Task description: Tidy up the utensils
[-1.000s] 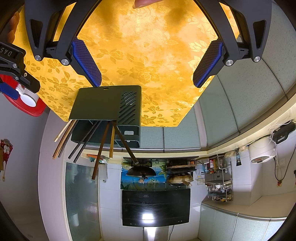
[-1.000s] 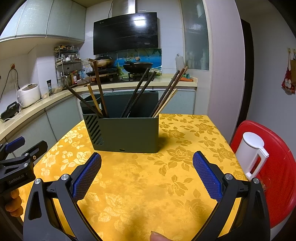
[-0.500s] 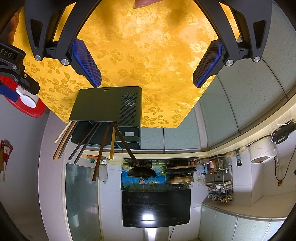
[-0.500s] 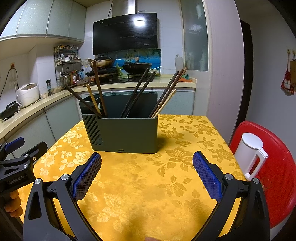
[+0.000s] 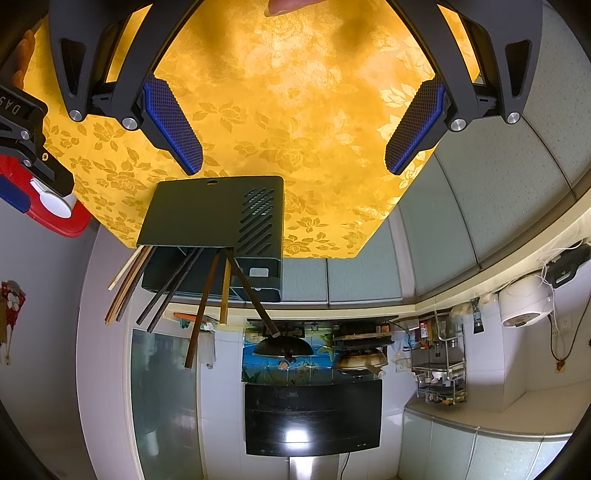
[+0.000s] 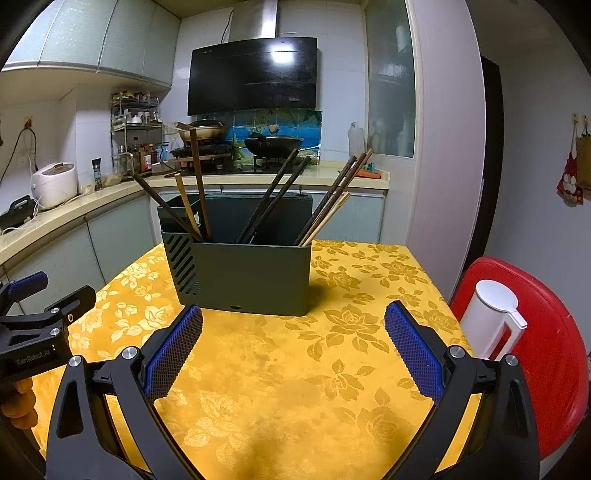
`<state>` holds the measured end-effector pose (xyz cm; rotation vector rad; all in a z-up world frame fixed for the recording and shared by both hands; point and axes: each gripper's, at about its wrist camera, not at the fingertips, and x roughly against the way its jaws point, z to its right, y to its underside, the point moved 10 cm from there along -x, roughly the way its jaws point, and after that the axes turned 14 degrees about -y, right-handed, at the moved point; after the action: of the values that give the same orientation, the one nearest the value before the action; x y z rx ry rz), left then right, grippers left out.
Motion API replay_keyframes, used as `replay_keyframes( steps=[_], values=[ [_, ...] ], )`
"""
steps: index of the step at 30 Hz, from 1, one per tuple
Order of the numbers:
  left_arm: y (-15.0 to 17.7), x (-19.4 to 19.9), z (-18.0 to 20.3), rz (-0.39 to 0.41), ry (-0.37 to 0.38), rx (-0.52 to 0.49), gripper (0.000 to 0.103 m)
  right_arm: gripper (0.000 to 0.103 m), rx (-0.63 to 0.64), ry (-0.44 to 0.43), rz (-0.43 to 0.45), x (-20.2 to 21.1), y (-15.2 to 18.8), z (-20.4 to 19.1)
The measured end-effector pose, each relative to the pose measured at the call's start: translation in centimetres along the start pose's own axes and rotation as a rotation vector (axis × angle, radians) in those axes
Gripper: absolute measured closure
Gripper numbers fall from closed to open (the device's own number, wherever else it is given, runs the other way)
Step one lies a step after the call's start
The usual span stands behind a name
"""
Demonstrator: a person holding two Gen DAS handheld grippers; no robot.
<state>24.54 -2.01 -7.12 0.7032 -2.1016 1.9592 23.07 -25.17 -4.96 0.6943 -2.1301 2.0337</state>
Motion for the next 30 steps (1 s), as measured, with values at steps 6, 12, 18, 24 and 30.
replay_keyframes(
  steps=[6,12,18,24,30],
  values=[
    [-0.1,-0.1,0.1,-0.001,0.000,0.002,0.007,0.007,-0.055,-0.022,-0.034,-0.4,0.6,0.3],
    [0.0,-0.1,0.0,-0.003,0.001,0.002,0.007,0.007,-0.060,-0.026,-0.045,-0.7,0.8,0.2],
    [0.0,-0.2,0.0,-0.003,0.001,0.002,0.007,0.007,-0.061,-0.029,-0.048,-0.7,0.9,0.2],
    [0.1,-0.2,0.0,-0.005,0.001,0.001,0.007,0.007,-0.057,-0.030,-0.057,-1.0,1.1,0.0],
    [0.2,-0.2,0.0,-0.006,-0.001,0.003,0.007,0.007,-0.056,-0.029,-0.056,-1.0,1.1,0.0]
  ],
)
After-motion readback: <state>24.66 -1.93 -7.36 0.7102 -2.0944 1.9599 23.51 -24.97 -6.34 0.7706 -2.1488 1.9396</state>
